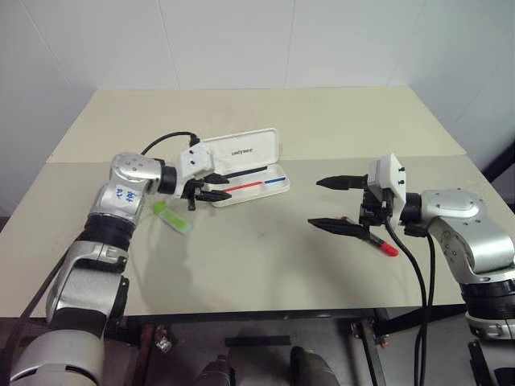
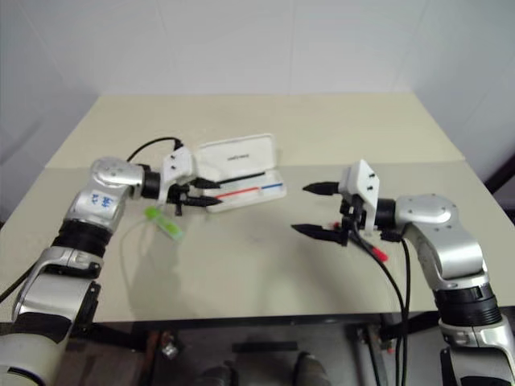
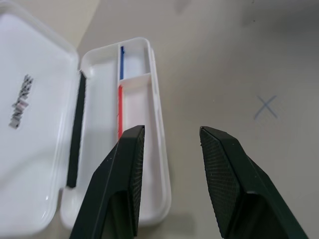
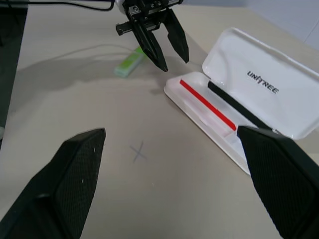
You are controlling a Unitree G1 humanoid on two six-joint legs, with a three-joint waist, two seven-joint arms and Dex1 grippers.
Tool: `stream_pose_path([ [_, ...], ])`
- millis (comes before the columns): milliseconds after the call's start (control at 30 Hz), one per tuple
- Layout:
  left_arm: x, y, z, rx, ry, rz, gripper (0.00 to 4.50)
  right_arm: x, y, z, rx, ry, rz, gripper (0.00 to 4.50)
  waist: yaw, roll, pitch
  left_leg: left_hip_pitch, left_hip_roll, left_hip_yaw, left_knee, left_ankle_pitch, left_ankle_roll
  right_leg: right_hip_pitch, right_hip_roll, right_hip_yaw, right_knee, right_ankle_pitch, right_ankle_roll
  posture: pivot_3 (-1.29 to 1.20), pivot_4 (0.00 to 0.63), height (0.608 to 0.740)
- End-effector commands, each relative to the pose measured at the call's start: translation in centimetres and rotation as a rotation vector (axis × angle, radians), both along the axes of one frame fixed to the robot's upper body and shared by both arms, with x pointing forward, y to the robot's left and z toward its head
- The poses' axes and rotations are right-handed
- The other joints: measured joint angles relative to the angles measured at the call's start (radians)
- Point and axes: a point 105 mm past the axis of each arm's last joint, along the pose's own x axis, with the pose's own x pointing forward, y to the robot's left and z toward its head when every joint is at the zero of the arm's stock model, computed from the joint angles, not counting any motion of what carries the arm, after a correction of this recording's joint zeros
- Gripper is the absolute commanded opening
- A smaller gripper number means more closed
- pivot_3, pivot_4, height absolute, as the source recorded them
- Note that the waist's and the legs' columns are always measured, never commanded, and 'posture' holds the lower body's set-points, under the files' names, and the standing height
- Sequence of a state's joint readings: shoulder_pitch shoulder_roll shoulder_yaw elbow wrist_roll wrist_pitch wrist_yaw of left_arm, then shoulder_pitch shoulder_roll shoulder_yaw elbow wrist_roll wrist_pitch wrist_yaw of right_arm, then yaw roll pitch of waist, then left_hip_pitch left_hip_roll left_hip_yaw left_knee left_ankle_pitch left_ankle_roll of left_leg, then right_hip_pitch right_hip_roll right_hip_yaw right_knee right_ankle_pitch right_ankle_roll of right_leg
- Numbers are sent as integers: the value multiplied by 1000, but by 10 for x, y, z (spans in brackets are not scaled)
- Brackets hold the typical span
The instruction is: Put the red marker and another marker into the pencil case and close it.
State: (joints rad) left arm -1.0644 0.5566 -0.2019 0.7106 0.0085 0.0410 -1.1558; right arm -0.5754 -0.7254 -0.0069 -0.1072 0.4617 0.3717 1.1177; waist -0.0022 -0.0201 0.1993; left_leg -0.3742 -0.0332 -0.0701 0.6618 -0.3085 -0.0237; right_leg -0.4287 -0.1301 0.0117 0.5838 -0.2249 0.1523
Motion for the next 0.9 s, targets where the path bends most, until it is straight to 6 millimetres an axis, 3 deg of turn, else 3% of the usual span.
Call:
stream_pose_path([
  [33, 7, -3, 5, 55, -14, 23, 1805, -4, 4, 12, 17, -58, 12, 4500, -1, 0, 0, 0, 0, 0, 0, 0, 0, 0, 0, 0, 0, 0, 0, 0, 150, 740],
  [367, 18, -1, -15, 138, 16, 93, 1805, -10, -1, 13, 32, -63, -21, 4500, 1, 0, 0, 0, 0, 0, 0, 0, 0, 0, 0, 0, 0, 0, 0, 0, 150, 740],
  [900, 33, -13, -28, 187, -15, 147, 1805, -15, -3, 23, 62, -86, -50, 4500, 0, 0, 0, -1, 0, 0, 1, 0, 1, 0, 0, 0, 0, 0, 1, 0, 150, 740],
])
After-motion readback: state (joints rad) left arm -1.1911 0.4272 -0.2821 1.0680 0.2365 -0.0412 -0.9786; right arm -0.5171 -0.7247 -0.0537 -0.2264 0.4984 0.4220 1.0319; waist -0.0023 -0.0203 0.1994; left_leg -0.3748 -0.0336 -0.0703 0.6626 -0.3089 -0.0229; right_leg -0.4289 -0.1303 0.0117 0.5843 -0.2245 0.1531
